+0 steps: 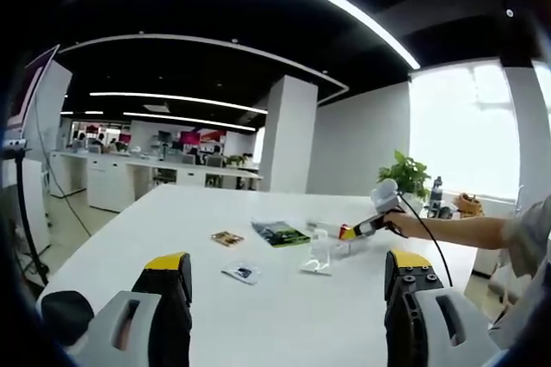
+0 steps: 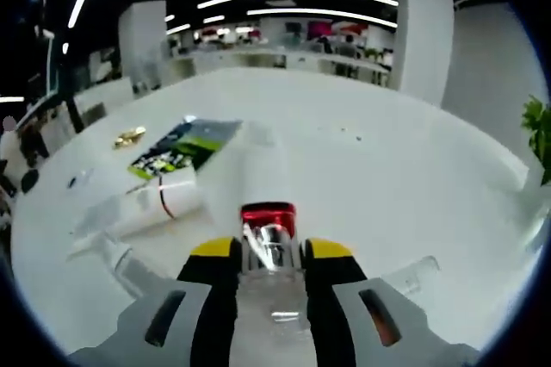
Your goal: Arrange the skincare products in the storage area until every visible bottle or jar stands upright without overlapping.
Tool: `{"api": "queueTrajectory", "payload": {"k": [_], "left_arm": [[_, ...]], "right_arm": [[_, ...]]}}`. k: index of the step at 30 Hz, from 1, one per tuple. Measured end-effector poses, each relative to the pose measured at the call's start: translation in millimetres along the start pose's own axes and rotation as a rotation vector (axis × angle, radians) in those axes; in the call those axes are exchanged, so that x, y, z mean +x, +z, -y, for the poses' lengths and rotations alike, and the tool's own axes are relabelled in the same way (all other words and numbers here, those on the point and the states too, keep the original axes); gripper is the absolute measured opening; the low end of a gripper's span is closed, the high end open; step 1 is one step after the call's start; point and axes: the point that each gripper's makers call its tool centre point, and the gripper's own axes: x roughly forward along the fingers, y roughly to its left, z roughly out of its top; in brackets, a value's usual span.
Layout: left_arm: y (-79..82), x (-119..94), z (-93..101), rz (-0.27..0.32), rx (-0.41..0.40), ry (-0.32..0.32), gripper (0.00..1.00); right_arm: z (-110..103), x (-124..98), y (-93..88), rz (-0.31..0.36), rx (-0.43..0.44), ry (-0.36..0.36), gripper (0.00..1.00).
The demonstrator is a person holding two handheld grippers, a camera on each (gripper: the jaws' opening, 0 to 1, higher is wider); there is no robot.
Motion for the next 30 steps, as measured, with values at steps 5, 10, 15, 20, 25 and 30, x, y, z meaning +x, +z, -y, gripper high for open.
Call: {"api": "queueTrajectory", "payload": {"k": [5, 10, 15, 20, 25, 30], "left_arm": [[0.1, 1, 2.2, 0.002, 0.001, -0.004, 0.95], [0.0, 1, 3.9, 0.002, 0.001, -0.009, 0.95], [2.0, 0, 4.5, 0.008, 0.003, -0.01, 0.95], [3.1, -1, 2.2, 0.012, -0.001, -0.005, 0.95], [3.0, -2, 2.5, 0.014, -0.001, -0.007, 0.95], [3.5, -3, 2.2, 0.017, -0.002, -0.008, 0.95]], "right_arm": [[0, -10, 12.4, 0.022, 0.02, 0.01, 0.28], [0, -19, 27.4, 0.044, 0.025, 0.015, 0.28], [0, -25, 38.6, 0.061, 0.033, 0.017, 0.28], [-2, -31, 52.1, 0.063, 0.024, 0.014, 0.28], [-4, -36, 61.8, 0.056, 0.008, 0.017, 0.28], [-6, -35, 59.8, 0.035, -0.012, 0.017, 0.28]]}}
